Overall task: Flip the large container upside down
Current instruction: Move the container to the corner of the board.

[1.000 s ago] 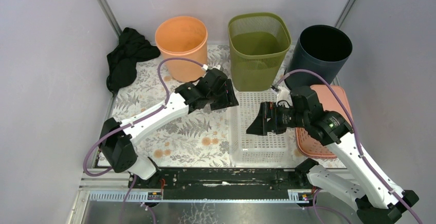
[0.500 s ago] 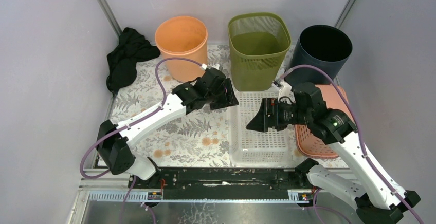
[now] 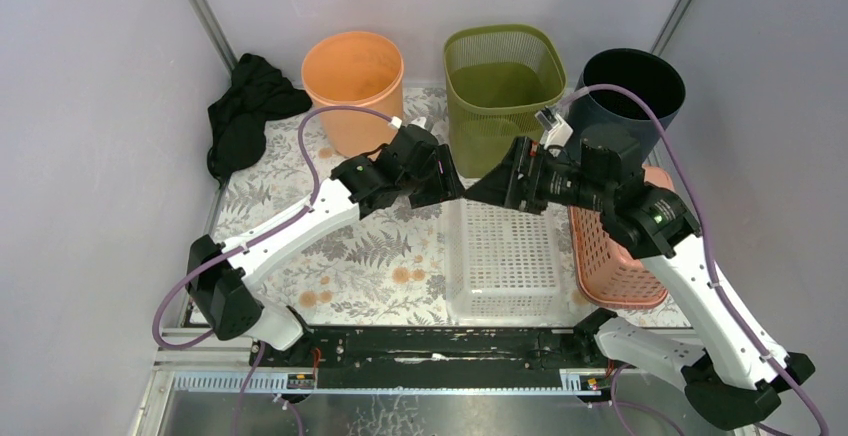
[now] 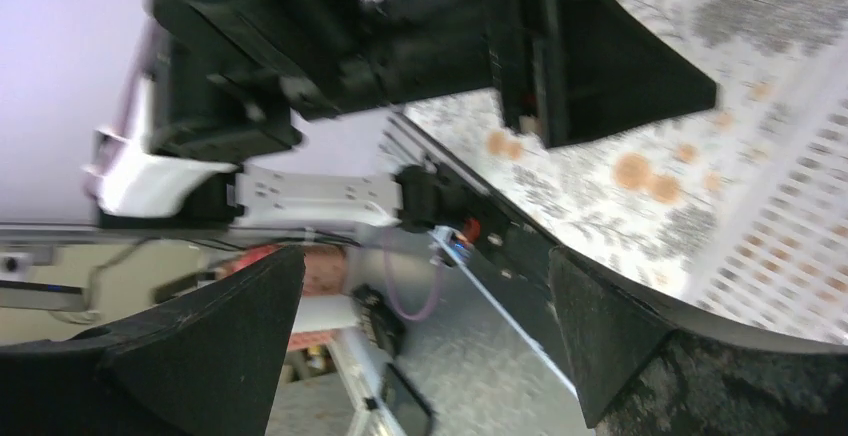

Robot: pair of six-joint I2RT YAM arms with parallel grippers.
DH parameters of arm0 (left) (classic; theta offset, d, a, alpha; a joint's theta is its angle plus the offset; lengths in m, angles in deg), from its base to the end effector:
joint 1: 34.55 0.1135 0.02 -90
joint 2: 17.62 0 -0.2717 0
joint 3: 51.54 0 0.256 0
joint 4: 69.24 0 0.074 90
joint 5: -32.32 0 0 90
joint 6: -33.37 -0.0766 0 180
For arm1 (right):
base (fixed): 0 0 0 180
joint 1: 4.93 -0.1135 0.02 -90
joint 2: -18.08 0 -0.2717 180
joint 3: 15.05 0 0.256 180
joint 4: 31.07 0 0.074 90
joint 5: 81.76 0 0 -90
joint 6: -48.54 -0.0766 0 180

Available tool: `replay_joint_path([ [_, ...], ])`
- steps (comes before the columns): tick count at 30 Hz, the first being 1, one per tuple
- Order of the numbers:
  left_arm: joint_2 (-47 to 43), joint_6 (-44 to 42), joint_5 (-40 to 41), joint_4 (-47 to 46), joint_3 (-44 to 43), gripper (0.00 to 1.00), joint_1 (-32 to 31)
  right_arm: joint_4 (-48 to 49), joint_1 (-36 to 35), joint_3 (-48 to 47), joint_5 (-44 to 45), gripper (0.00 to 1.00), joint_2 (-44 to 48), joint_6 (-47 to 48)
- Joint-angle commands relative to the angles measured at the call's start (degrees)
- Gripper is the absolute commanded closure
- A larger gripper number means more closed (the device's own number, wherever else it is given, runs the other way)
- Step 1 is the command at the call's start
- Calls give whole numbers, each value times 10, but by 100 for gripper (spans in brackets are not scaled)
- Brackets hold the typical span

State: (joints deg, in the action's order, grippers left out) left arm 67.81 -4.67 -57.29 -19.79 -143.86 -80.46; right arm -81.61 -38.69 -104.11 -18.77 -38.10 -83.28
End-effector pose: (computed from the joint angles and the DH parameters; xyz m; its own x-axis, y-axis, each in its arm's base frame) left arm 0.2532 -0.2607 0.3132 -0.8529 -0.2515 -0.4575 0.0698 0.8136 -0.5773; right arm 0.1630 0.1508 0.4351 -0.7580 0.2079 -0.6183 -0.4689 0.4852 0.7380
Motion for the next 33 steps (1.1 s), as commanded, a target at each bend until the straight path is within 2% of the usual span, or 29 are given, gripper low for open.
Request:
replay_joint_path([
  [1, -13, 8, -10, 4, -10, 35, 4, 165, -4, 22, -48, 1, -4, -156],
  [4, -15, 7, -14, 6, -12, 35, 3, 218, -3, 52, -60, 1, 2, -195],
  [13, -20, 0, -24, 15, -17, 35, 5, 145, -4, 37, -8, 1, 7, -137],
  [33, -35, -13, -32, 13, -9, 35, 6, 93, -3, 40, 49, 1, 9, -97],
])
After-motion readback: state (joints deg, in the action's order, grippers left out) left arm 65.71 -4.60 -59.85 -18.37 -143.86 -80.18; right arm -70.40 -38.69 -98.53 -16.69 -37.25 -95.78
